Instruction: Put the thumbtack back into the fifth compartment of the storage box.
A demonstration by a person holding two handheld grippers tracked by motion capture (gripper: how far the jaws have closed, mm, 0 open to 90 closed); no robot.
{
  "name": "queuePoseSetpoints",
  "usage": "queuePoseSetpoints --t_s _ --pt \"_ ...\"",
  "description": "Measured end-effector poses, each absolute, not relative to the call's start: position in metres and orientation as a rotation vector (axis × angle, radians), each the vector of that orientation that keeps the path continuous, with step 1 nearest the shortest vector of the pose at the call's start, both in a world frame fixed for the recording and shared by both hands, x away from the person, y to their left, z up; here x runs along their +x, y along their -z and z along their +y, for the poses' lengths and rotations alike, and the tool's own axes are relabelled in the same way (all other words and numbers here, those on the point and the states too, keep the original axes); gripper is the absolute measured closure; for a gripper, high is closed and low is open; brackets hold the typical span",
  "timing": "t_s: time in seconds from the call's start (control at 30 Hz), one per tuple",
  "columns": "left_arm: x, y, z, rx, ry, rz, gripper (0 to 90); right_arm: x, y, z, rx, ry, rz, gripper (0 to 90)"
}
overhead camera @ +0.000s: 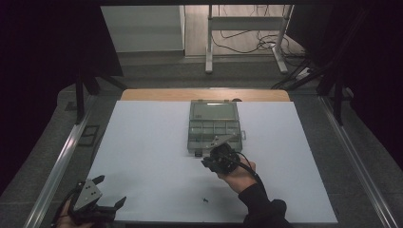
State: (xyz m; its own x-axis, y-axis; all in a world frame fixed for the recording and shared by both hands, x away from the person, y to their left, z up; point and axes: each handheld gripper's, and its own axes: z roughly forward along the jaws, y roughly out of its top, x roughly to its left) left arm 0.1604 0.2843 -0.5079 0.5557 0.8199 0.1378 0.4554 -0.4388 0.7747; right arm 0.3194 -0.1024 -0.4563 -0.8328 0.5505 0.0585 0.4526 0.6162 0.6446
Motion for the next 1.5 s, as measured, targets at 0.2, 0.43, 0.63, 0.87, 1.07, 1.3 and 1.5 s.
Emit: queuePoseSetpoints --t_s 0.2,0.43,0.63,0.87,1.07,1.3,1.5 --pt "0.160 0.508 0.284 2.089 -0.666 1.020 1.2 0.329 0.456 -0.101 0.859 -1.021 2.672 82.9" --pt "0.161 0.508 0.284 2.091 -0.664 1.017 1.2 0.342 0.460 -0.099 0.882 -1.019 2.655 82.9" --pt "0.161 0.508 0.284 2.091 -0.661 1.016 1.2 0.353 0.461 -0.096 0.896 -1.012 2.646 82.8" --pt "0.161 0.508 0.284 2.092 -0.659 1.016 1.2 0.364 0.458 -0.091 0.912 -1.036 2.622 82.8" --pt "0.161 0.508 0.285 2.092 -0.658 1.016 1.2 0.372 0.460 -0.085 0.916 -1.026 2.613 82.8" --pt "0.161 0.508 0.285 2.093 -0.658 1.014 1.2 0.382 0.461 -0.081 0.934 -1.040 2.595 82.8" --pt "0.161 0.508 0.284 2.094 -0.658 1.013 1.2 0.389 0.463 -0.076 0.937 -1.030 2.587 82.7"
